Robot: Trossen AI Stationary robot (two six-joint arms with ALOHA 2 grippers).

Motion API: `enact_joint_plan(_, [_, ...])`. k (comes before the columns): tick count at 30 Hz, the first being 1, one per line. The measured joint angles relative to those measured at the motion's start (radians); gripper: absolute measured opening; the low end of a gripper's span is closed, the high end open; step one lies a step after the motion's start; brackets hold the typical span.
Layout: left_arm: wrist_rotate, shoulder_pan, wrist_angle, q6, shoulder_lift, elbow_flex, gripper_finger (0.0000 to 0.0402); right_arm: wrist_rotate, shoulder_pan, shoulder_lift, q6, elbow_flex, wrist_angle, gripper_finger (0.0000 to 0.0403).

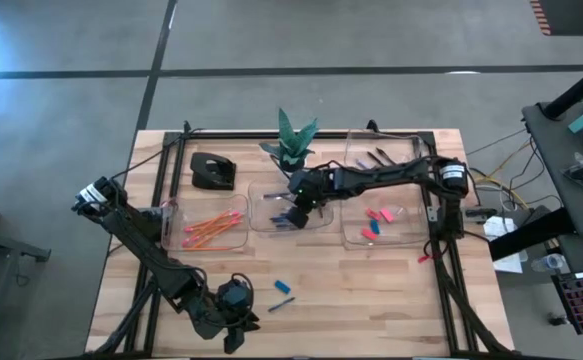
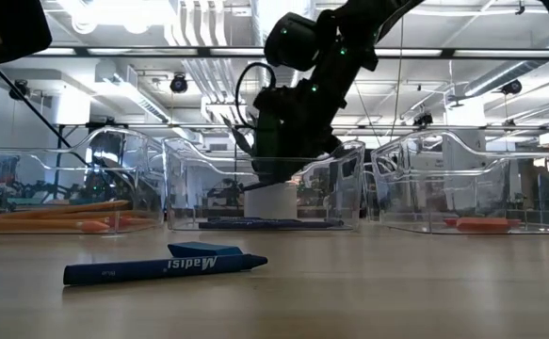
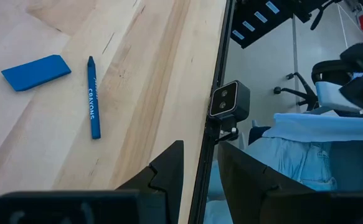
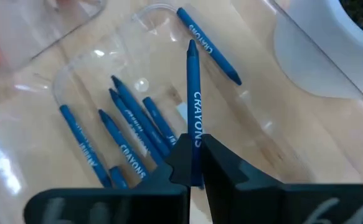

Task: Sort crayons/erasers/pens/pencils in bins
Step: Put the blue crayon into the middle transparent bin

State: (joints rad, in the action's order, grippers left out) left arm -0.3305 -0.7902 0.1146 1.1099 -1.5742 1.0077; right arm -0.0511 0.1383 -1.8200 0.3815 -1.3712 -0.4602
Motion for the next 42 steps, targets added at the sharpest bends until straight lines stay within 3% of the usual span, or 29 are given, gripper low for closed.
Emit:
enact_joint_plan(21, [0.000,0.000,0.000,0.000,0.000,-0.001,0.0085,0.007,-0.003,-0.083,0.013,0.002,0.026,0.0032])
enact_joint_plan(29, [0.000,0.000,0.000,0.000,0.000,-0.001,0.0085,0.007,-0.003,-0.076,-0.025,0.002,0.025,0.0079])
enact_joint_plan(37, [0.000,0.000,0.000,0.003,0.000,-0.001,0.0085,0.007,-0.037,0.035,-0.137,-0.018,-0.052,0.0127])
enact_joint_plan(42, [-0.050,-0.001,0.000,-0.017,0.000,-0.001,0.0085,0.006,-0.160,0.116,-0.223,-0.016,-0.051,0.0128])
